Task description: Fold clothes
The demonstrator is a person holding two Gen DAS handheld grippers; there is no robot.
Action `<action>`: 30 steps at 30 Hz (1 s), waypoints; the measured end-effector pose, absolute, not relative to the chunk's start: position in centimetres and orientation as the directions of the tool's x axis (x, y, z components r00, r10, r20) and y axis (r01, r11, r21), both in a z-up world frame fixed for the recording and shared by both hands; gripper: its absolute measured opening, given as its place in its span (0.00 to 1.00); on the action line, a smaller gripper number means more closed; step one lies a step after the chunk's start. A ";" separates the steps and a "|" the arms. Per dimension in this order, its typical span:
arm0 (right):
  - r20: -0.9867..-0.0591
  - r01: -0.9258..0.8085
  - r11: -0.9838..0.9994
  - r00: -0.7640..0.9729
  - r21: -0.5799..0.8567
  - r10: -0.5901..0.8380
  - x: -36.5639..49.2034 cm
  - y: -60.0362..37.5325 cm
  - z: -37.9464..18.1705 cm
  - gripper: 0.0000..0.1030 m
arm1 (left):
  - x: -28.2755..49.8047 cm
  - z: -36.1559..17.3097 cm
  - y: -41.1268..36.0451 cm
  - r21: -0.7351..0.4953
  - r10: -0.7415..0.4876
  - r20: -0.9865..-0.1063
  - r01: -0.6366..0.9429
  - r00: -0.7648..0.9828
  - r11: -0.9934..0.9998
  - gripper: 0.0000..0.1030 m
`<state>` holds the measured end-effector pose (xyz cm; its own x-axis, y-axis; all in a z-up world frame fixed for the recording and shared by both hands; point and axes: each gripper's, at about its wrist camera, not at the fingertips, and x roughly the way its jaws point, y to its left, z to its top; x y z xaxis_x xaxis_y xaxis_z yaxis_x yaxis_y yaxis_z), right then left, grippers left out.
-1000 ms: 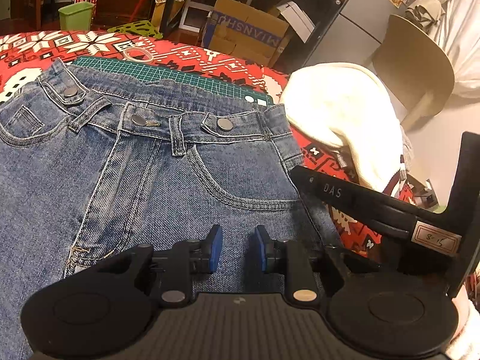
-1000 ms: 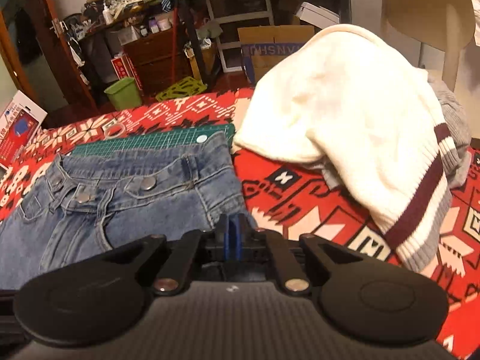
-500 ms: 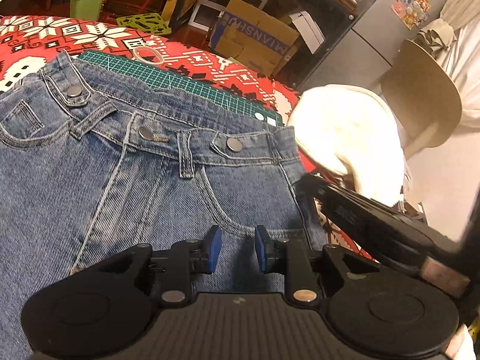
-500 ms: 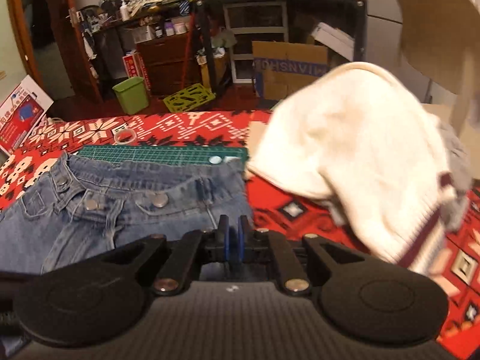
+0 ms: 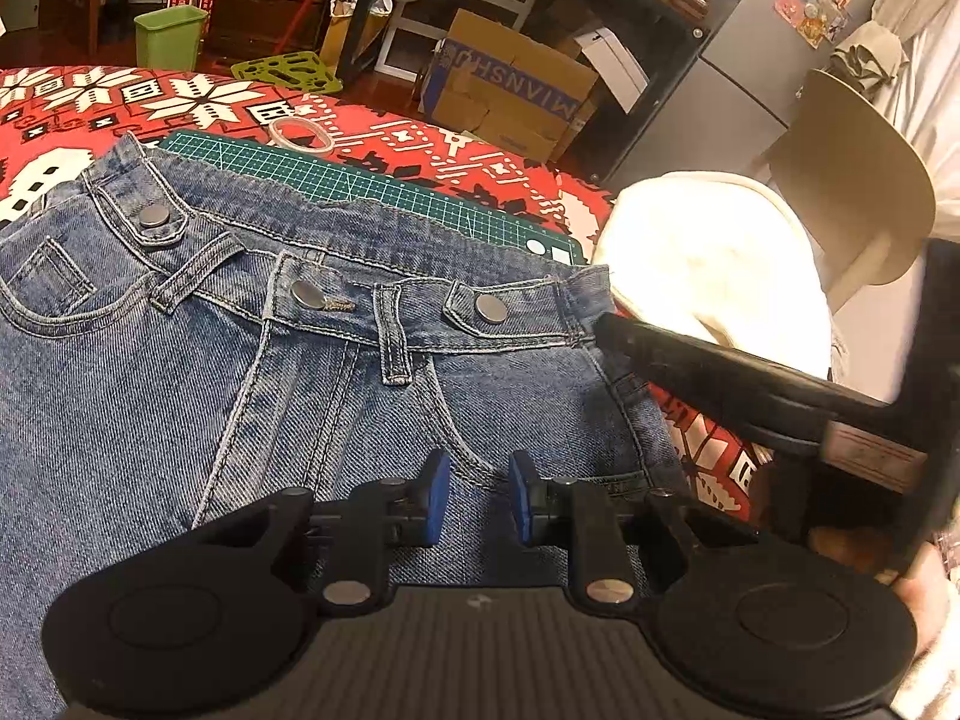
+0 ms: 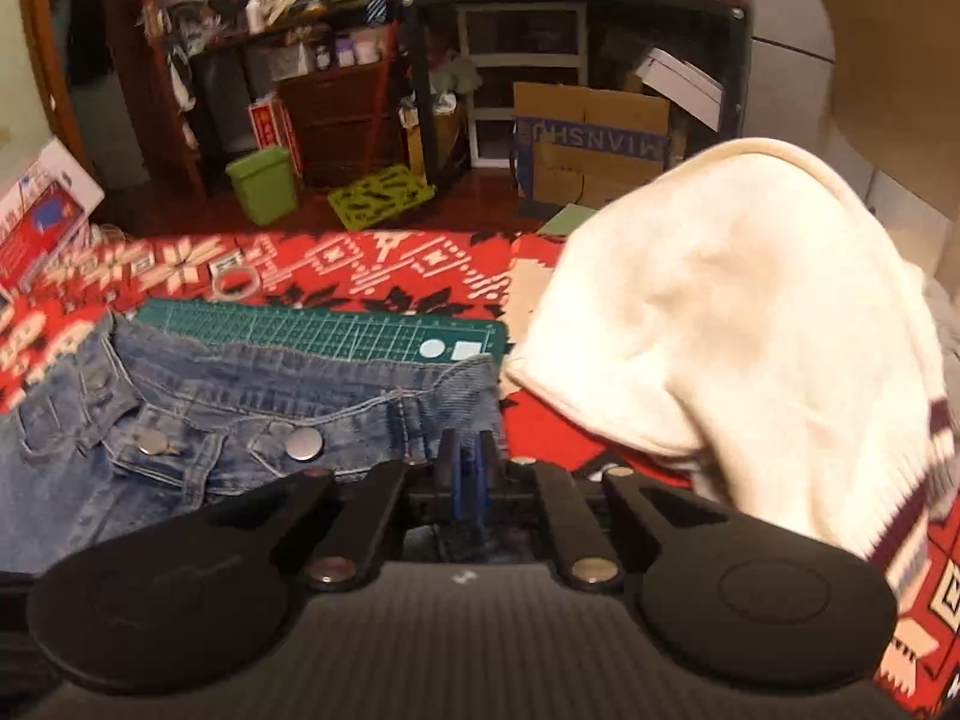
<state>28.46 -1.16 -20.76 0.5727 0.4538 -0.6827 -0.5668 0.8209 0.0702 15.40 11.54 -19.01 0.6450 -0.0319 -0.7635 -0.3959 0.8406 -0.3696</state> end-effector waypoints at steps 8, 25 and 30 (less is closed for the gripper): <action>-0.695 -0.519 0.851 0.581 0.085 0.423 31.6 -1.2 -20.6 0.08 | 15.0 -19.2 11.3 -0.365 -0.033 -0.755 -0.379 0.654 0.850 0.21; -0.677 -0.419 0.897 0.620 0.143 0.397 31.6 -3.6 -19.8 0.14 | 14.3 -19.0 11.0 -0.363 -0.038 -0.755 -0.369 0.655 0.856 0.21; -0.664 -0.503 0.843 0.567 0.190 0.487 25.9 -6.1 -17.7 0.14 | 13.3 -18.7 10.7 -0.366 -0.047 -0.762 -0.370 0.646 0.854 0.21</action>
<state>25.89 -6.12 -17.69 0.5670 0.4874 -0.6641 -0.5028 0.8433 0.1898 13.34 10.73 -18.70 0.6461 -0.0467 -0.7619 -0.3699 0.8539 -0.3660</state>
